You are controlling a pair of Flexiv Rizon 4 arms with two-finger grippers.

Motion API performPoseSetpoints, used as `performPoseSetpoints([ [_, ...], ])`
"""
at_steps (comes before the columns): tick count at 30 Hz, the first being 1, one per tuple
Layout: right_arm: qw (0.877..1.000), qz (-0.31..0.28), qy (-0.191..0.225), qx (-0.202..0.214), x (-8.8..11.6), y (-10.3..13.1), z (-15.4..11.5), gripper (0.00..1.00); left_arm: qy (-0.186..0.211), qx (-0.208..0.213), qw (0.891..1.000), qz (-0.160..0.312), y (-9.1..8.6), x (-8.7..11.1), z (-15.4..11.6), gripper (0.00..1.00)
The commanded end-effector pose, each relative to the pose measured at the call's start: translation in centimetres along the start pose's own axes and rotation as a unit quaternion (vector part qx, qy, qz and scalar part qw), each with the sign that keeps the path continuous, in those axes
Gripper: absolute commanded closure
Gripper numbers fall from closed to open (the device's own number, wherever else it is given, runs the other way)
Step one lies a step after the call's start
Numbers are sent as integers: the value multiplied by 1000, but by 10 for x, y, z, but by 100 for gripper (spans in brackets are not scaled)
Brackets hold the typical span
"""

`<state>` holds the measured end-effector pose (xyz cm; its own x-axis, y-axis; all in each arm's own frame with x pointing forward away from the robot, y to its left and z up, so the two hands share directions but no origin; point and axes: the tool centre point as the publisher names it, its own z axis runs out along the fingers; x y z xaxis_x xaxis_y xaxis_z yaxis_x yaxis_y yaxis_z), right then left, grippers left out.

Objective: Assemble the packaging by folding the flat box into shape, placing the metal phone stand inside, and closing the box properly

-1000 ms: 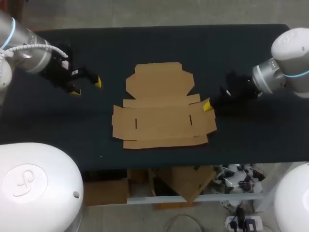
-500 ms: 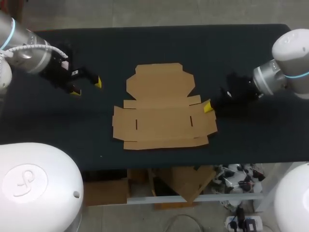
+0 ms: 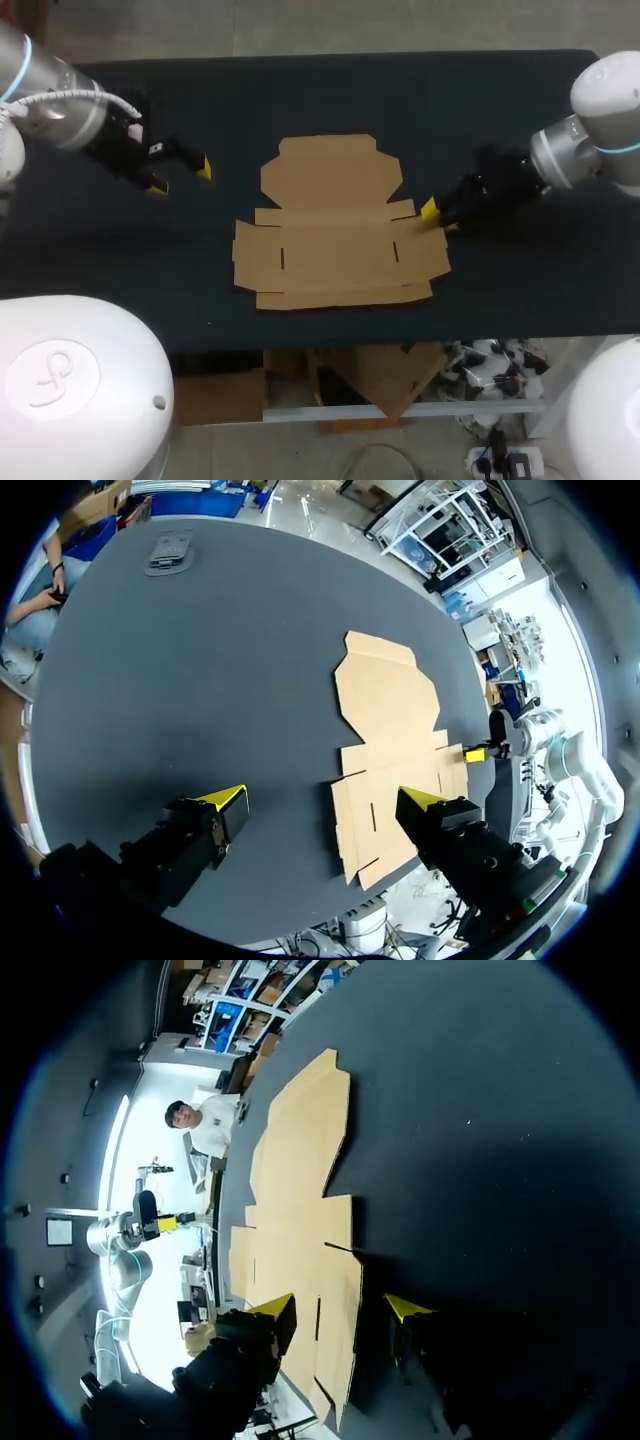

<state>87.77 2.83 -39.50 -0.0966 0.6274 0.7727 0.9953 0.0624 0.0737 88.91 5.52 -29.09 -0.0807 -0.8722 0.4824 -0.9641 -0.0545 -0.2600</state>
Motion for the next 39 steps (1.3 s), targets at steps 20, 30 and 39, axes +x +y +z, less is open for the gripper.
performPoseSetpoints([
  [20,991,-33,-94,-89,30,18,-107,52,-25,-4,1000,-12,-8,4,-18,100],
  [30,986,-49,-116,-110,37,38,-115,100,-28,-4,1000,-13,-6,3,-24,100],
  [39,982,-72,-125,-123,41,47,-118,100,-36,-6,999,-6,1,7,-24,100],
])
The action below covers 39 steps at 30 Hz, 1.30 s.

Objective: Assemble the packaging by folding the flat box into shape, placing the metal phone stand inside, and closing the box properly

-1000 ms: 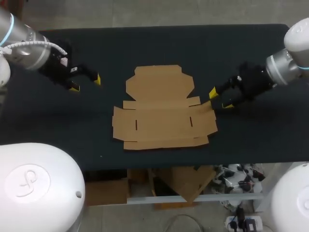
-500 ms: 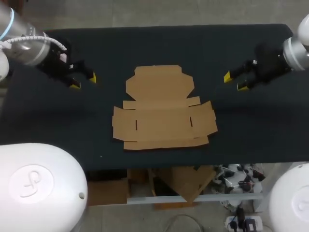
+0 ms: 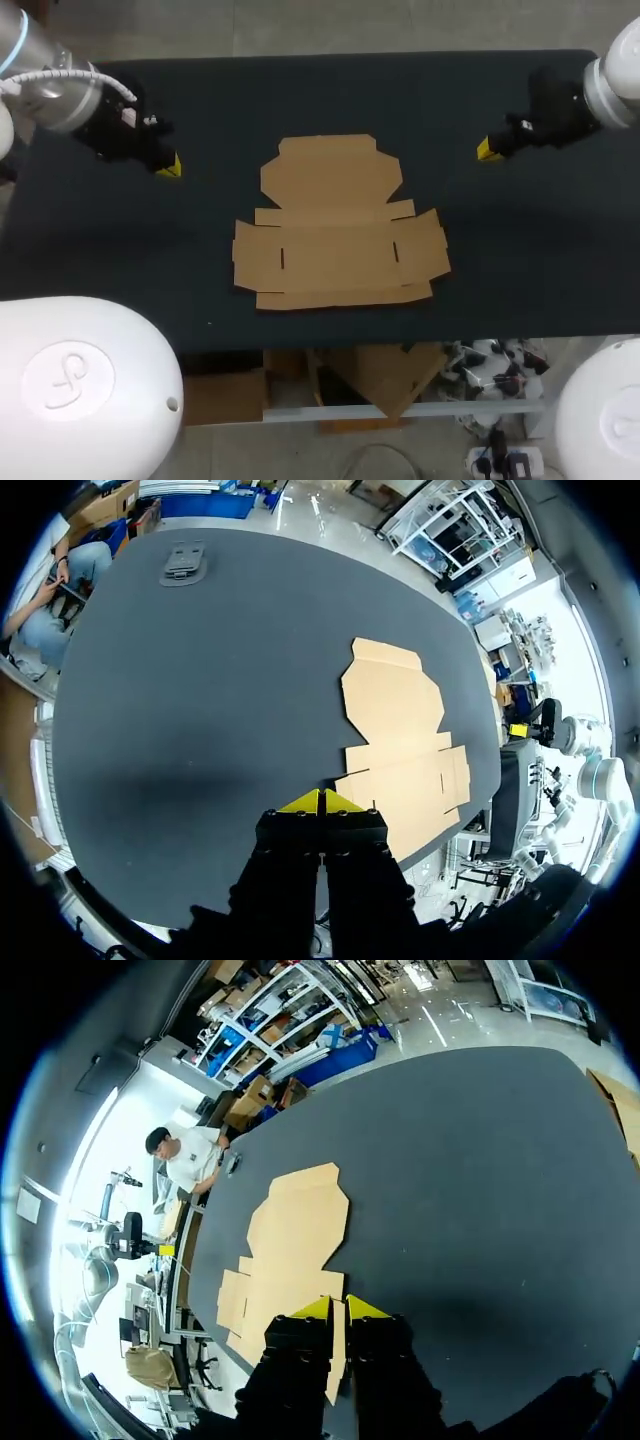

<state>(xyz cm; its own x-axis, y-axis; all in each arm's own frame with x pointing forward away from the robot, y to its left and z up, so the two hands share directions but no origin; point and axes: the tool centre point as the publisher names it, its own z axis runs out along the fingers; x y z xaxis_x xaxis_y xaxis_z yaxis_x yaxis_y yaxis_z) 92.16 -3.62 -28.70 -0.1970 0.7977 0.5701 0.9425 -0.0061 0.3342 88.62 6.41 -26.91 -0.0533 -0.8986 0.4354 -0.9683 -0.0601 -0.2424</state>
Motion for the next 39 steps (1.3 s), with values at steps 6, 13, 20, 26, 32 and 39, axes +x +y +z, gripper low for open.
performPoseSetpoints([
  [6,1000,-10,8,-5,-1,4,12,100,-4,1,1000,16,12,3,11,100],
  [13,1000,-1,13,2,-7,4,30,100,11,-9,1000,15,8,-3,26,100],
  [20,1000,10,15,9,-11,3,51,100,24,-15,999,27,1,-5,40,100],
  [26,1000,17,19,13,-12,5,64,100,38,-21,998,37,-6,-4,51,100],
  [32,999,21,19,16,-8,5,72,100,47,-44,997,37,-8,-3,64,100],
  [39,999,37,13,17,-9,3,77,100,51,-56,997,34,-8,-4,72,100],
])
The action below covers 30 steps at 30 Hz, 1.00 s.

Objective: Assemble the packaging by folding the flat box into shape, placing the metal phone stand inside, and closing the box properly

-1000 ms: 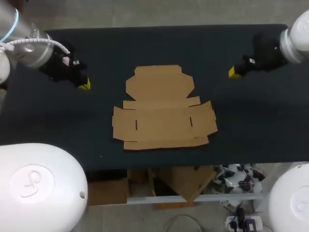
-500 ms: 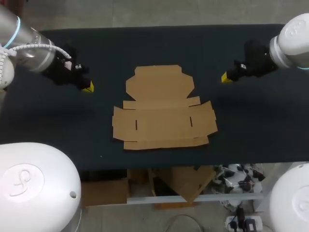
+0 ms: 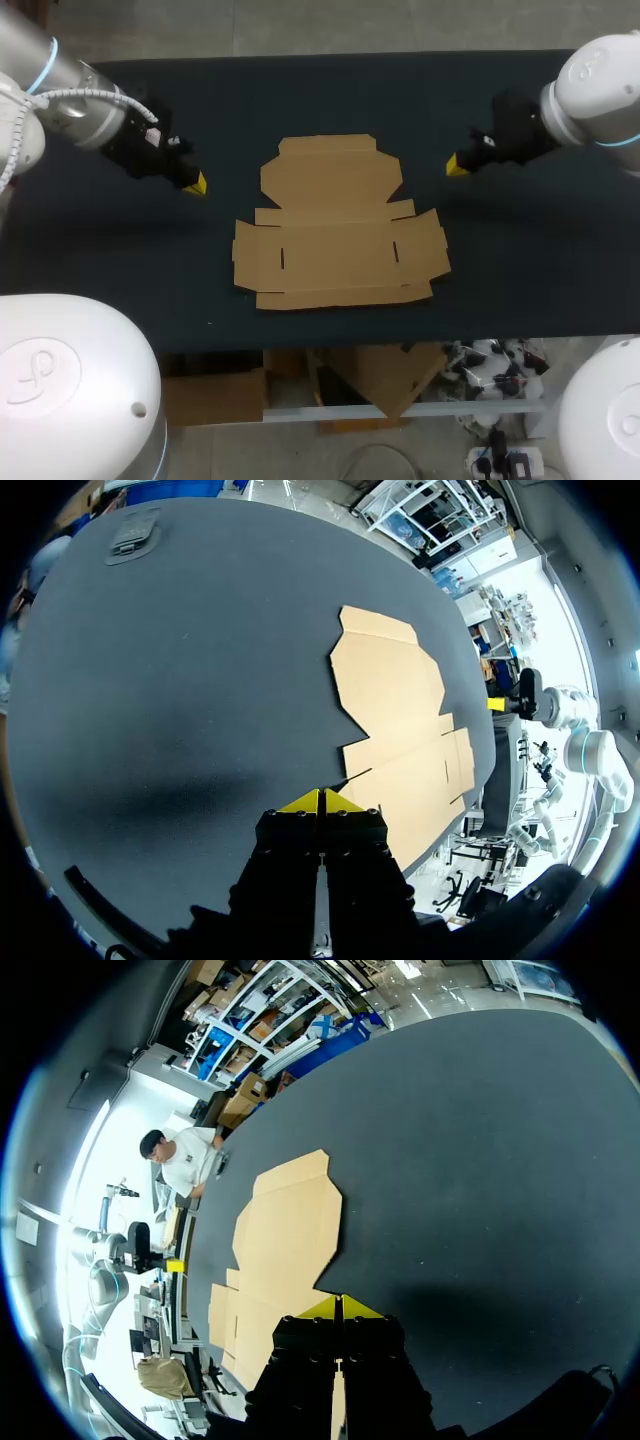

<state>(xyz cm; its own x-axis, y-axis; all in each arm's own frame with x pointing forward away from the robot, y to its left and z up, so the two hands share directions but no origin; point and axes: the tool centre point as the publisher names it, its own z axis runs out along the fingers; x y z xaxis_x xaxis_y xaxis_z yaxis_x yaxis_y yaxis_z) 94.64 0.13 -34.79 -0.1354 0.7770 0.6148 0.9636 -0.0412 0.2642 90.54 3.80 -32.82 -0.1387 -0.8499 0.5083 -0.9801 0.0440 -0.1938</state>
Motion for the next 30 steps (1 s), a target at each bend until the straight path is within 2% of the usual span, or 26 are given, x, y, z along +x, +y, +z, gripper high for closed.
performPoseSetpoints([
  [1,1000,0,-2,-1,1,0,2,100,0,-9,1000,0,-6,-1,4,100],
  [16,1000,0,-2,-1,1,0,2,100,0,-9,1000,0,-6,-1,4,100],
  [19,1000,0,0,-1,0,2,11,100,0,-9,1000,0,-6,-1,4,100],
  [30,1000,3,-9,27,-2,3,39,100,2,-21,999,34,-6,-1,33,100],
])
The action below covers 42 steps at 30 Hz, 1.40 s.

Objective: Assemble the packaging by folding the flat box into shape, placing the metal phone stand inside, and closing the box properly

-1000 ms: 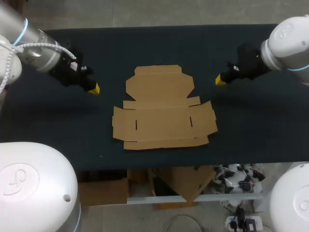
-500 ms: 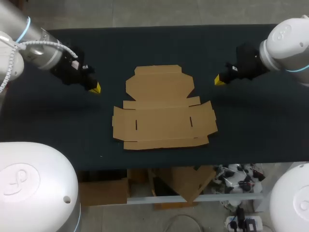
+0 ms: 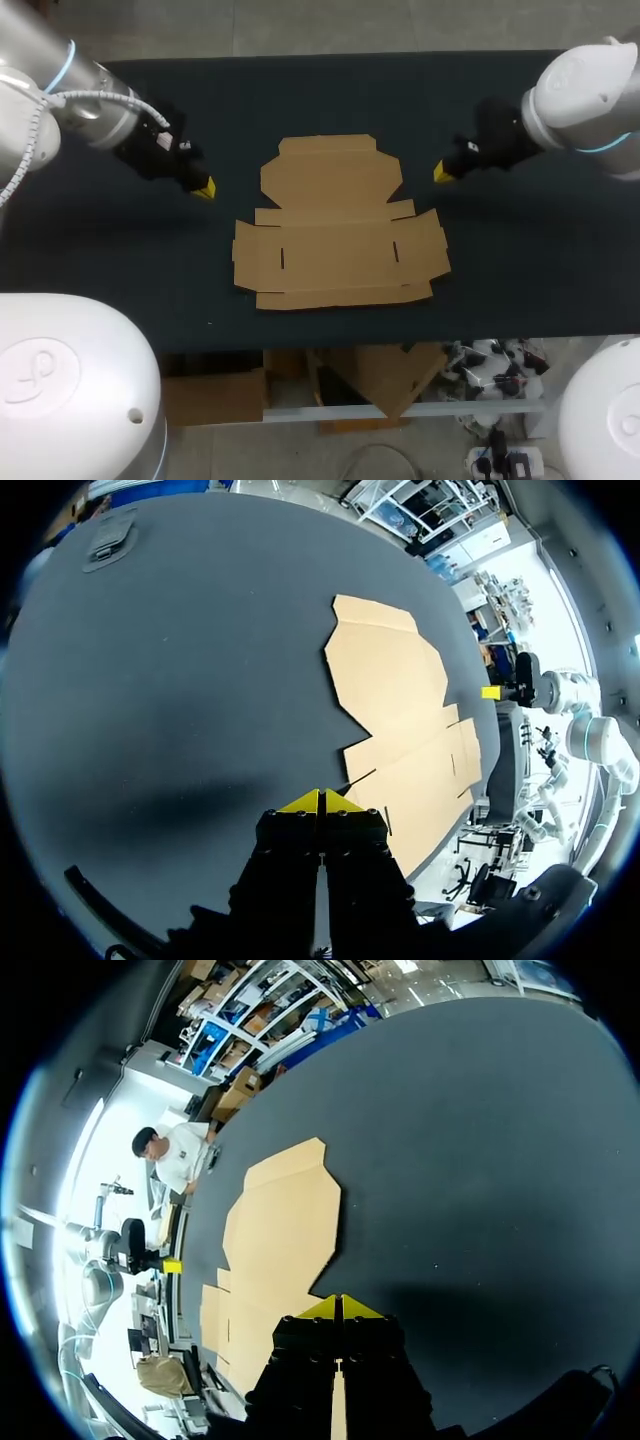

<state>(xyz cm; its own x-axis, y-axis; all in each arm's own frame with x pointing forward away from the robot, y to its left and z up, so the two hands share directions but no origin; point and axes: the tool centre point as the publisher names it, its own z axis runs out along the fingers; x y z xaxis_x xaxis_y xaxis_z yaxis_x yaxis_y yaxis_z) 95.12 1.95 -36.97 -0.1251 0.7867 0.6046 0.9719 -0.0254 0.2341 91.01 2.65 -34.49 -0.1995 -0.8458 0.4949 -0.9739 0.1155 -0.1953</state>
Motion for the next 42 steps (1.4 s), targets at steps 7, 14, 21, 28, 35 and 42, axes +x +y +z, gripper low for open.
performPoseSetpoints([
  [7,1000,-7,-1,22,-5,0,19,100,12,-7,1000,16,-3,-3,25,100],
  [14,1000,-10,6,25,-8,-4,26,100,24,-15,999,22,-1,-1,38,100],
  [21,1000,-10,11,26,-8,-9,31,100,28,-20,999,25,1,2,44,100],
  [28,999,-1,9,30,-13,-20,32,100,29,-24,999,32,3,8,49,100],
  [35,999,1,15,36,-18,-23,36,100,31,-29,998,34,4,10,53,100],
  [42,999,-4,24,46,-17,-23,41,100,32,-30,999,32,5,9,53,100],
])
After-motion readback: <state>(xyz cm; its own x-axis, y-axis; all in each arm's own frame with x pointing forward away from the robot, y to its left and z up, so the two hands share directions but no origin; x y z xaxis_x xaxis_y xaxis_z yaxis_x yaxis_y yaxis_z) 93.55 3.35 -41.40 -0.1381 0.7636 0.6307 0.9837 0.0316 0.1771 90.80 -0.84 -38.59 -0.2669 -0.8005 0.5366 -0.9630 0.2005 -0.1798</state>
